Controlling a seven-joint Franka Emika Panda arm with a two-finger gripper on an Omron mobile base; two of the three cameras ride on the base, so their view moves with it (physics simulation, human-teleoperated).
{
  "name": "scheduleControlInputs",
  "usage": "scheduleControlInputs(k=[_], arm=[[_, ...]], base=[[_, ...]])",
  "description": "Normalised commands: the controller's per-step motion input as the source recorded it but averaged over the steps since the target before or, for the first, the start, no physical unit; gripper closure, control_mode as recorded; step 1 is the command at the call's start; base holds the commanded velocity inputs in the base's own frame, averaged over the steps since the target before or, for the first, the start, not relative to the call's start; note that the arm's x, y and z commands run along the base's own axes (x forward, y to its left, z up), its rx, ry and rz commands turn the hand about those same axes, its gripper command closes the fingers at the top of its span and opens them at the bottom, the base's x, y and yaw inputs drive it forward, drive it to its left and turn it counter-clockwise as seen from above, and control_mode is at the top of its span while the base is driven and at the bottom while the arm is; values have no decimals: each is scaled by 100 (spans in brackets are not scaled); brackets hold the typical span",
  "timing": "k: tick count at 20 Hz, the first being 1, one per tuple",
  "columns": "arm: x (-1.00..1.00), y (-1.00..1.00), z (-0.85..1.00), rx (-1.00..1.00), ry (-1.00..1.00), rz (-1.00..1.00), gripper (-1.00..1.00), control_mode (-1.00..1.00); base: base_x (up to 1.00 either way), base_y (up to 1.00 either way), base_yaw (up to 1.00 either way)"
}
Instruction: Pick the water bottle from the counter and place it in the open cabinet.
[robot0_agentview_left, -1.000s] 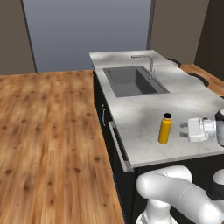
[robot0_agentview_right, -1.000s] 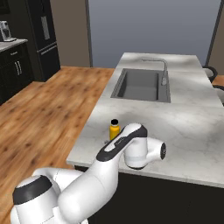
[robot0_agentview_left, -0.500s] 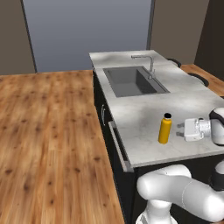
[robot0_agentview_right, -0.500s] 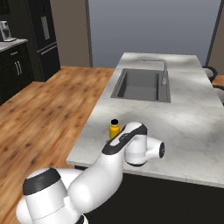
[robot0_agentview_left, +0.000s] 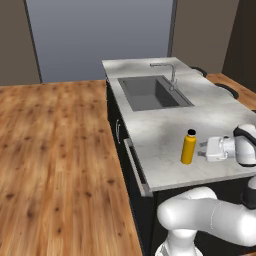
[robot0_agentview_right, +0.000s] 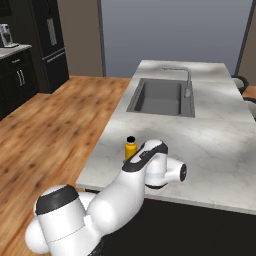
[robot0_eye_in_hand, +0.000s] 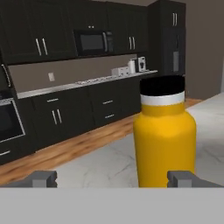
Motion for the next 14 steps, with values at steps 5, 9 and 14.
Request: scheduleControlInputs(k=[5,9,14], arm=[[20,-4,-16,0,0,-2,-100,-100],[16,-6,-13,0,0,-2,-100,-100],[19,-12,-11,0,0,-2,-100,-100]], base=[[0,0,0],[0,0,0],[0,0,0]])
